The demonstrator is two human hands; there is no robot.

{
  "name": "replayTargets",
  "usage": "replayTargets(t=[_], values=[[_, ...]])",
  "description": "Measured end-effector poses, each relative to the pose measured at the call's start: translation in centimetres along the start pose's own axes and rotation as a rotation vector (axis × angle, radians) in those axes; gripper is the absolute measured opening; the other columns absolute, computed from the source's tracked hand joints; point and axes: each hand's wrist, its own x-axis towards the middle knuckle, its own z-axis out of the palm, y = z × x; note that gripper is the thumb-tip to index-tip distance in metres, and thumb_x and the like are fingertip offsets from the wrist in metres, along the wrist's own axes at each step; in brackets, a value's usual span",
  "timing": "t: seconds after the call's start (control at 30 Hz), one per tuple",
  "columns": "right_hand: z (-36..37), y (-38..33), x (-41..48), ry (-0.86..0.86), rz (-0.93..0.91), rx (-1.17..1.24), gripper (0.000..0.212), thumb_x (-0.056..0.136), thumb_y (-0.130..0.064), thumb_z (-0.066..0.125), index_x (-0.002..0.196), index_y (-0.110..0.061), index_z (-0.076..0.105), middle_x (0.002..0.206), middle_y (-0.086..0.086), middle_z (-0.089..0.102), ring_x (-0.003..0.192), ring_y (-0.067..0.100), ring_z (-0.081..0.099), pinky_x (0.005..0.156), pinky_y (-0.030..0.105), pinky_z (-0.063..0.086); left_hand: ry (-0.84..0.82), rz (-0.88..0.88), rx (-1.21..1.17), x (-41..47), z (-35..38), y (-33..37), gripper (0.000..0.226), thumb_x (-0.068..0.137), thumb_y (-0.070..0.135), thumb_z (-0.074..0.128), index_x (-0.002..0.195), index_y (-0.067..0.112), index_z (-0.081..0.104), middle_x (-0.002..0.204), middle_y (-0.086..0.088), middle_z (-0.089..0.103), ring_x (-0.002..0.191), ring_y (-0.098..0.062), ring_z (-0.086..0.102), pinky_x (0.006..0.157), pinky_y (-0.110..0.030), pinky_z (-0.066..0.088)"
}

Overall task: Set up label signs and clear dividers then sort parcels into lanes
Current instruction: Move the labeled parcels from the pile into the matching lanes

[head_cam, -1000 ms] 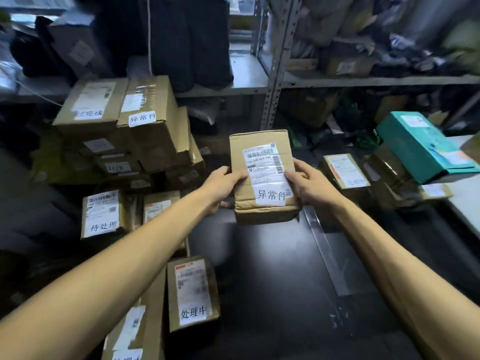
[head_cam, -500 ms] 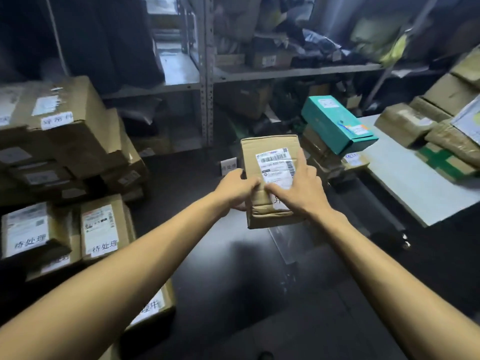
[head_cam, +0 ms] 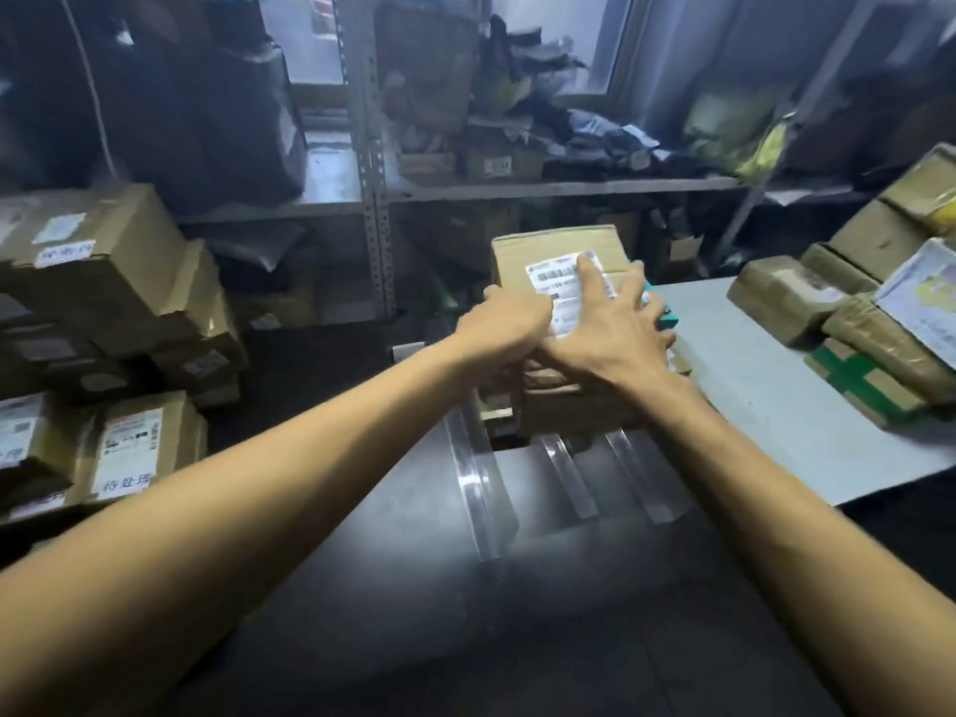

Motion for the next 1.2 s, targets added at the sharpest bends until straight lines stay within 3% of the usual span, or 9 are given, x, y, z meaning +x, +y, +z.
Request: replayTargets(t=[0.17,0.4,0.5,0.57,0.63,0.83,0.93,1.07,1.2], values=[[-4.1,5.1,1.8,0.086,0.026,-0.016,0.096,0.083,-0.067,0.056,0.156,-0.031,0.007,0.161,0.024,-0.009,0.135,0.049,0.023,0.105,0.06,0.027,0.101,0.069,0.032,1.5,4.3,5.6,0.06,0.089,0.044,0.037,0.136,0.006,0.039,0.131,-0.016,0.056,0.116,-0.037,0.054,0.099,-0.042,0.046],[-7.1,16.3,7.1,0.163,0.198,0.024,0.095,0.085,-0.059,0.06,0.157,-0.033,0.005,0.162,0.023,-0.011,0.141,0.057,0.012,0.113,0.06,0.023,0.041,0.236,0.134,7.6,14.1,13.9,0.064,0.089,0.051,0.037,0.136,0.007,0.043,0.135,-0.016,0.054,0.12,-0.037,0.053,0.097,-0.04,0.04],[-7.1,21.7,10.1,0.187,0.252,0.008,0.092,0.085,-0.051,0.062,0.157,-0.034,0.007,0.162,0.021,-0.009,0.138,0.056,0.016,0.111,0.058,0.027,-0.025,0.274,0.183,11.1,19.2,16.8,0.064,0.088,0.05,0.039,0.135,0.007,0.041,0.133,-0.014,0.055,0.105,-0.033,0.055,0.071,-0.031,0.041],[-6.7,24.9,12.7,0.172,0.307,0.011,0.09,0.087,-0.048,0.062,0.157,-0.035,0.007,0.163,0.019,-0.01,0.141,0.055,0.011,0.112,0.06,0.025,-0.071,0.276,0.211,13.8,22.2,18.7,0.062,0.088,0.046,0.04,0.134,0.006,0.042,0.129,-0.013,0.058,0.087,-0.027,0.049,0.052,-0.026,0.031],[-5.7,27.4,14.9,0.124,0.341,-0.005,0.09,0.087,-0.05,0.06,0.157,-0.036,0.005,0.163,0.019,-0.009,0.144,0.053,0.008,0.114,0.062,0.023,-0.128,0.256,0.231,16.1,24.5,19.5,0.063,0.088,0.043,0.042,0.137,0.003,0.039,0.13,-0.015,0.057,0.088,-0.027,0.048,0.049,-0.027,0.03],[-1.6,32.2,22.2,-0.044,0.331,0.037,0.094,0.082,-0.049,0.063,0.155,-0.038,0.005,0.161,0.015,-0.003,0.135,0.048,0.024,0.107,0.054,0.03,-0.21,0.205,0.305,23.0,28.2,19.1,0.063,0.09,0.031,0.044,0.14,-0.002,0.029,0.136,-0.023,0.052,0.115,-0.038,0.056,0.088,-0.037,0.045],[1.2,32.9,25.8,-0.118,0.3,0.083,0.096,0.079,-0.045,0.065,0.154,-0.039,0.006,0.158,0.011,0.003,0.128,0.043,0.029,0.099,0.049,0.032,-0.18,0.221,0.426,25.6,28.7,18.2,0.065,0.092,0.034,0.044,0.145,0.004,0.022,0.131,-0.019,0.057,0.111,-0.037,0.057,0.087,-0.038,0.04],[5.4,32.4,31.1,-0.228,0.187,0.141,0.087,0.084,-0.052,0.06,0.154,-0.039,0.009,0.158,0.012,0.004,0.126,0.041,0.03,0.099,0.049,0.031,0.057,0.226,0.82,29.0,28.3,17.4,0.039,0.092,0.039,0.045,0.124,0.017,0.052,0.123,-0.015,0.062,0.114,-0.036,0.054,0.099,-0.048,0.03],[8.6,31.3,33.8,-0.363,0.117,0.153,0.091,0.084,-0.056,0.06,0.153,-0.041,0.004,0.159,0.012,0.001,0.129,0.042,0.029,0.102,0.051,0.032,0.038,0.116,0.952,31.1,27.4,16.7,0.04,0.089,0.033,0.048,0.126,0.02,0.057,0.127,-0.012,0.06,0.119,-0.034,0.048,0.104,-0.046,0.026]])
